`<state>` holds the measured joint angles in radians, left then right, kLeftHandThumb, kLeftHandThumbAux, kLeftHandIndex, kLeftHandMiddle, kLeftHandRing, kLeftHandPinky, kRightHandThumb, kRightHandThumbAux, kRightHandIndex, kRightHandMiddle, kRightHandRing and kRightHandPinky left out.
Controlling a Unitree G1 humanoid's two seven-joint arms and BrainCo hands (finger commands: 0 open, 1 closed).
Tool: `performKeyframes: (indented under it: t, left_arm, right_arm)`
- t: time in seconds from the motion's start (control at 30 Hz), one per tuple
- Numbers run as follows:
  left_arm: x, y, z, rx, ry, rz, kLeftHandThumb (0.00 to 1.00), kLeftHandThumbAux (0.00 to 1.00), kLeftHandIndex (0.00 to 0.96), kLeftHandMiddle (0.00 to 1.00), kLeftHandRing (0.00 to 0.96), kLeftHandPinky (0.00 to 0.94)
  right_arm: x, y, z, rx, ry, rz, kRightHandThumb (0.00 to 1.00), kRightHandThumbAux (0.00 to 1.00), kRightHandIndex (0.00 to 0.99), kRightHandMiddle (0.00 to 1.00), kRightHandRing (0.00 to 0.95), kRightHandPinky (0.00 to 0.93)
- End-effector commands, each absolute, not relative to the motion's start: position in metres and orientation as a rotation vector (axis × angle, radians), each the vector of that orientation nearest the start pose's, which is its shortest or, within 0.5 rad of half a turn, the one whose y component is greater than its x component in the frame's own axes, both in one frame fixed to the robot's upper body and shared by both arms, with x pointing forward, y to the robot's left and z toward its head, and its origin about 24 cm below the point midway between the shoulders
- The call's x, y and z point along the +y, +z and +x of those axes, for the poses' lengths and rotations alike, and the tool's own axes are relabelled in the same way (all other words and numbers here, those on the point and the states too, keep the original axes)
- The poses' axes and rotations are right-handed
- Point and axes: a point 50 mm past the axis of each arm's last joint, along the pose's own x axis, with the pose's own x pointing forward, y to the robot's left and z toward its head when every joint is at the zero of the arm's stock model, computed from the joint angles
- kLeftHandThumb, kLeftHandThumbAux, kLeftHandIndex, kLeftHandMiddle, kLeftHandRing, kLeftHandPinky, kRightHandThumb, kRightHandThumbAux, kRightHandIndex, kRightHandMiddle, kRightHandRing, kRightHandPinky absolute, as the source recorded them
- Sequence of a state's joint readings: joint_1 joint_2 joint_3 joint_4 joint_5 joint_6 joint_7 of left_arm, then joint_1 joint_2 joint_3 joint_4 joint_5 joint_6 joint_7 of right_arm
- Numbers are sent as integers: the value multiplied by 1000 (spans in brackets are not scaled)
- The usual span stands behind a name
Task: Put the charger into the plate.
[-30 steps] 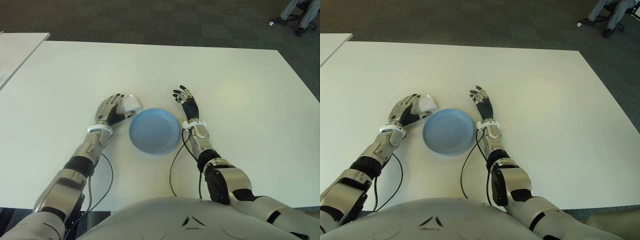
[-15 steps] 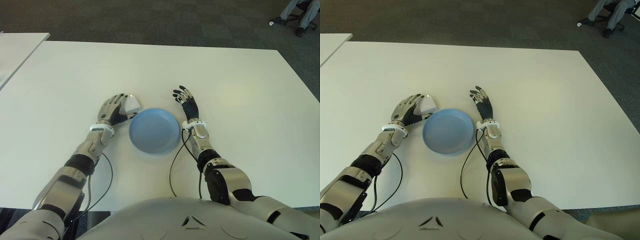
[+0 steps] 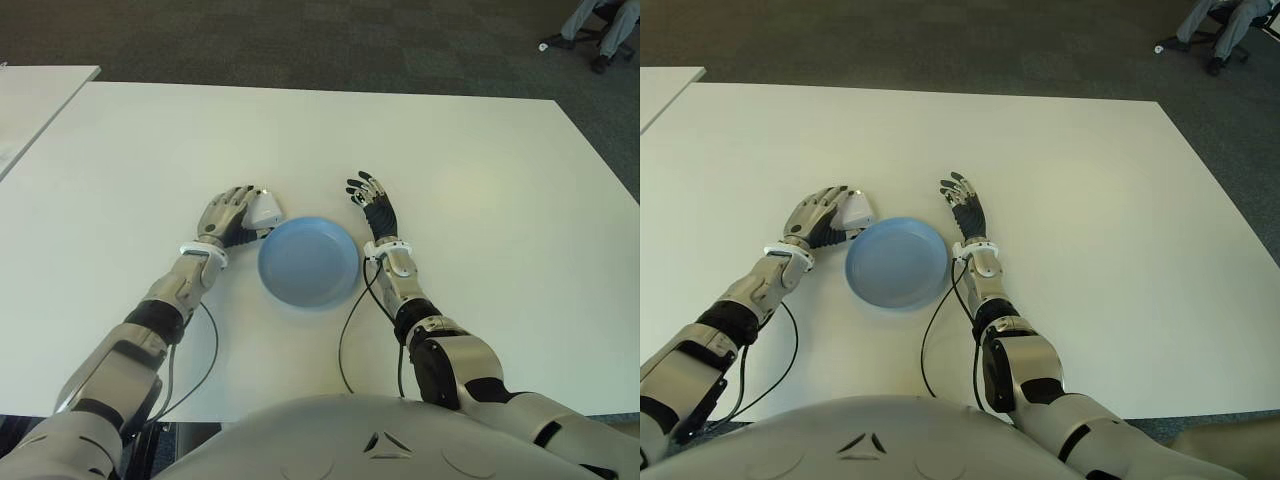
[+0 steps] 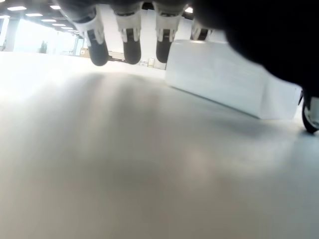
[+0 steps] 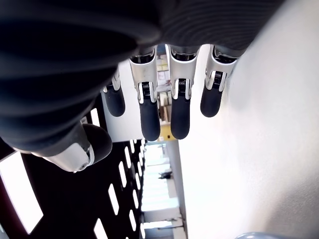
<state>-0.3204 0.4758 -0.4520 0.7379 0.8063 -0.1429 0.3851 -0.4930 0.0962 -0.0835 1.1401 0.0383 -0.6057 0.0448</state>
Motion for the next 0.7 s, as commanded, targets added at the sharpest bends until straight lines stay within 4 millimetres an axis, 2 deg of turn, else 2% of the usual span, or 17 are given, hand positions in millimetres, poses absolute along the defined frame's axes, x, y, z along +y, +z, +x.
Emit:
performKeyframes:
  t: [0.03,0.23,0.7]
  left_arm:
    - [209,-32,275,72,-293,1472,263,354,12,41,52,136]
    - [212,-33,275,82,-308,1482,300,358,30,65,76,152]
    - [218,-35,274,113,-321,1498,313,342,42,89,97,163]
  right_arm:
    - [-83,-35,291,163,132,153,0,533,138,265,233,179]
    - [-82,-35,291,163,132,154,0,529,141,266,232,186]
    - [-82,-36,291,174,129,153,0,528,136,265,223,176]
